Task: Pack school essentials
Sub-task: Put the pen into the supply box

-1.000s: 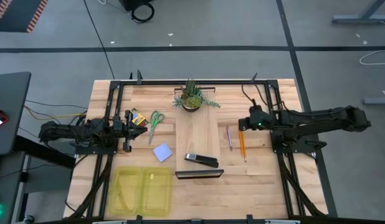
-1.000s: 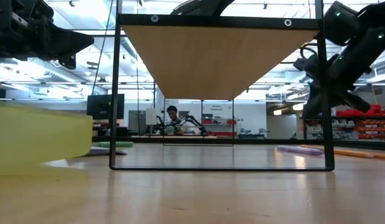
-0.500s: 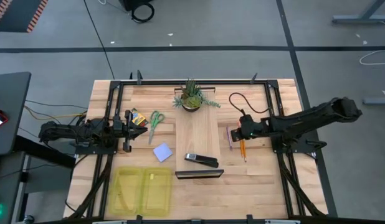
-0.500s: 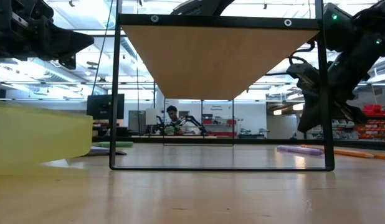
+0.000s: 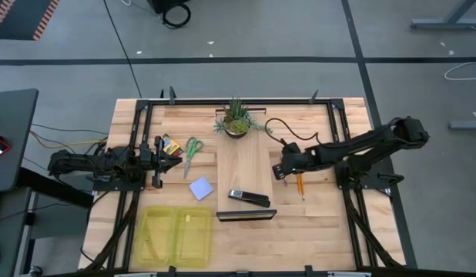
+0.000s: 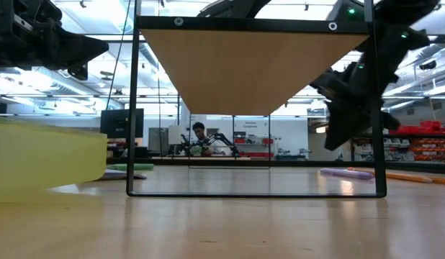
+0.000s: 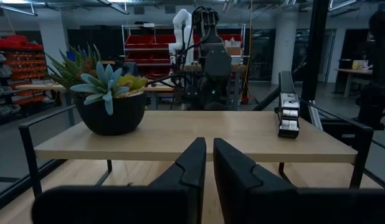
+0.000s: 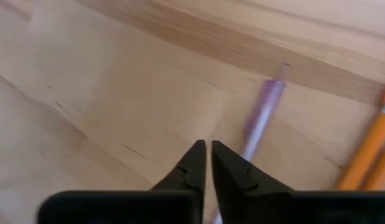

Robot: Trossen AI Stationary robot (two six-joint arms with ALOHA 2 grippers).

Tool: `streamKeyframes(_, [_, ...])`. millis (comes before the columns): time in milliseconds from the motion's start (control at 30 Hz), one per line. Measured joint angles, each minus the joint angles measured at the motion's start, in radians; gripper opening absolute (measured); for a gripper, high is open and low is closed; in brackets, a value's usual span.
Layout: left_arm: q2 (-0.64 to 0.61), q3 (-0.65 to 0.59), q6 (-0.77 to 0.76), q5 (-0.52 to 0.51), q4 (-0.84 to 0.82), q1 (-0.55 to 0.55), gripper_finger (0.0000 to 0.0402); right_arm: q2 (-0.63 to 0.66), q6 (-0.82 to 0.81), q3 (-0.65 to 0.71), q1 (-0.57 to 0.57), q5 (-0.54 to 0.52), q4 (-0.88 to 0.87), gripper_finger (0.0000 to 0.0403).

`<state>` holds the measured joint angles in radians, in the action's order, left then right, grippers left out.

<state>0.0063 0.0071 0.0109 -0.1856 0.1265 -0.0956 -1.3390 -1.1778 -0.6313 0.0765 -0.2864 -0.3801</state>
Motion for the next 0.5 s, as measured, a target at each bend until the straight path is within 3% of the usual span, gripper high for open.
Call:
streamKeyframes(267, [0.000, 0.000, 0.000, 0.000, 0.000, 0.000, 0.0031, -0.038, -0.028, -0.092, 0.000, 0.004, -0.151, 0.0144])
streamKeyframes(500, [0.000, 0.000, 0.000, 0.000, 0.000, 0.000, 0.0040, 0.009, -0.012, -0.094, 0.000, 0.003, -0.177, 0.0170])
